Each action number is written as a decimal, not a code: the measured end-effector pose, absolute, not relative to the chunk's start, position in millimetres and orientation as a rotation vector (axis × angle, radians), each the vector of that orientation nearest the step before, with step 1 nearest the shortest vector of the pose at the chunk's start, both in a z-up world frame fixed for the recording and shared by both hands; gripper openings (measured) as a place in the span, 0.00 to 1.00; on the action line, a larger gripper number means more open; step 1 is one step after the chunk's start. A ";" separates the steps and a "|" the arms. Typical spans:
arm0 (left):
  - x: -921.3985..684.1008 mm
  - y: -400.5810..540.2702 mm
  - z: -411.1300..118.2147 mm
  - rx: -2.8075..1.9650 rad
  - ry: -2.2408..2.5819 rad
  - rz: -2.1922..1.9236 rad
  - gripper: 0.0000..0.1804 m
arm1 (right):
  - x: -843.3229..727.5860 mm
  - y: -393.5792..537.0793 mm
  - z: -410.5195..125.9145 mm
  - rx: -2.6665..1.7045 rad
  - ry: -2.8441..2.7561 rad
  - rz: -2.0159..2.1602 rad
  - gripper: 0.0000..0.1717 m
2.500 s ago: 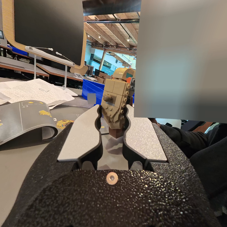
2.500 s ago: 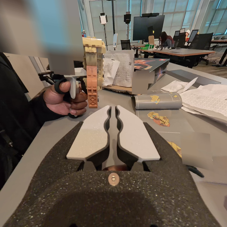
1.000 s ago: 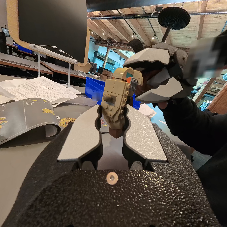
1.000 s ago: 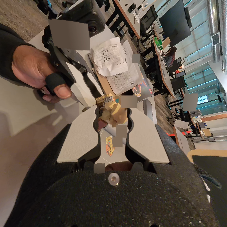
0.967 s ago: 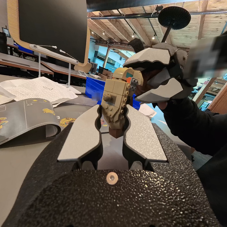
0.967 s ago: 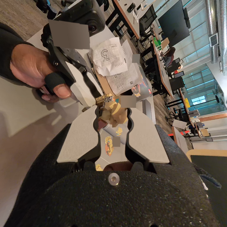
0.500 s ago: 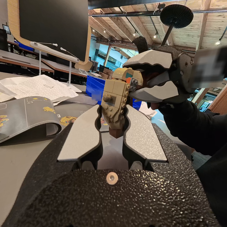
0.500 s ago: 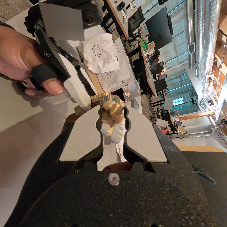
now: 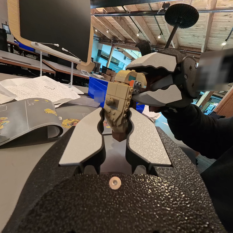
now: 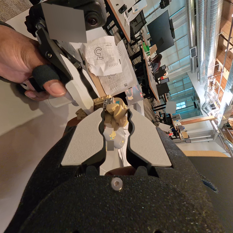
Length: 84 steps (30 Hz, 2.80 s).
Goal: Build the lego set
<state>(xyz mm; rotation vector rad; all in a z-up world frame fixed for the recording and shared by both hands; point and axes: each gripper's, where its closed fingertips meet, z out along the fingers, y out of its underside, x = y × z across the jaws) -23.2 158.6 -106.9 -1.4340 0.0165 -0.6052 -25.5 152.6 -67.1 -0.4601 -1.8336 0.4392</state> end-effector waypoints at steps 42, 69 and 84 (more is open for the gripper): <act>-13.6 157.8 -110.2 -1.473 0.074 -0.626 0.18 | -18.2 150.2 -71.6 -0.461 -1.910 0.463 0.18; -25.2 163.7 -111.9 -1.472 -0.033 -0.786 0.19 | -27.9 158.0 -67.6 -0.530 -1.841 0.430 0.24; -18.1 163.9 -115.0 -1.503 0.013 -0.756 0.19 | -31.2 157.7 -76.0 -0.433 -1.900 0.347 0.27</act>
